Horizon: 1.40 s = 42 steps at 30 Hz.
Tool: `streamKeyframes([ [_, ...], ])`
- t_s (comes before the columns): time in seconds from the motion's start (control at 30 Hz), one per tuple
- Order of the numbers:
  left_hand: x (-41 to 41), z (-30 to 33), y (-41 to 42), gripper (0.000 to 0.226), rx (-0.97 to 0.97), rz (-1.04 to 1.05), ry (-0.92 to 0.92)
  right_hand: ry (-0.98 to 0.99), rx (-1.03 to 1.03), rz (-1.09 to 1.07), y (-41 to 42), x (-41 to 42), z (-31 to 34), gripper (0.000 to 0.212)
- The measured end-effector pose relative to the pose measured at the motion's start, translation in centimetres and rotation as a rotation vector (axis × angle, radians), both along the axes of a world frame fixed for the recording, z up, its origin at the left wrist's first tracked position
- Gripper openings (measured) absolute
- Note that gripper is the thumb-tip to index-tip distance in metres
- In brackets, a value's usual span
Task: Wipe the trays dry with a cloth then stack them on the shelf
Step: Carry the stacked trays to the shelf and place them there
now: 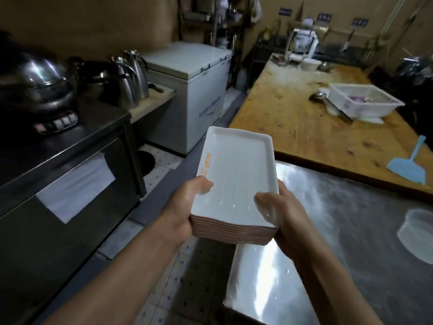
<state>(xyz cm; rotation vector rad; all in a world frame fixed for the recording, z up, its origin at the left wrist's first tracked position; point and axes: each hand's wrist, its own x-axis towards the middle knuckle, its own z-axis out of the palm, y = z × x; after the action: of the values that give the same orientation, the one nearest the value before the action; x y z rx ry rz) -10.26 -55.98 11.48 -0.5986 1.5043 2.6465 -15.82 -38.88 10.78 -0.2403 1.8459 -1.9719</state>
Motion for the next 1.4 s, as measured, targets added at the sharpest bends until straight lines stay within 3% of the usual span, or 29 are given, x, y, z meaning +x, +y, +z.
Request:
streamKeyframes([
  [0.2,-3.8,2.3,-7.2,0.02,-0.013,0.064,0.035,0.056,-0.011,0.05,-7.4,-4.2,3.1,0.052],
  [0.77,-21.3,6.3,-28.4,0.022,-0.056,-0.005,0.09,0.067,-0.085,-0.064,-28.3,-21.0,6.1,0.057],
  [1.4,-57.5,6.0,-38.5,0.042,-0.125,-0.039,0.29,0.163,-0.062,-0.062,-37.6,-57.9,5.8,0.055],
])
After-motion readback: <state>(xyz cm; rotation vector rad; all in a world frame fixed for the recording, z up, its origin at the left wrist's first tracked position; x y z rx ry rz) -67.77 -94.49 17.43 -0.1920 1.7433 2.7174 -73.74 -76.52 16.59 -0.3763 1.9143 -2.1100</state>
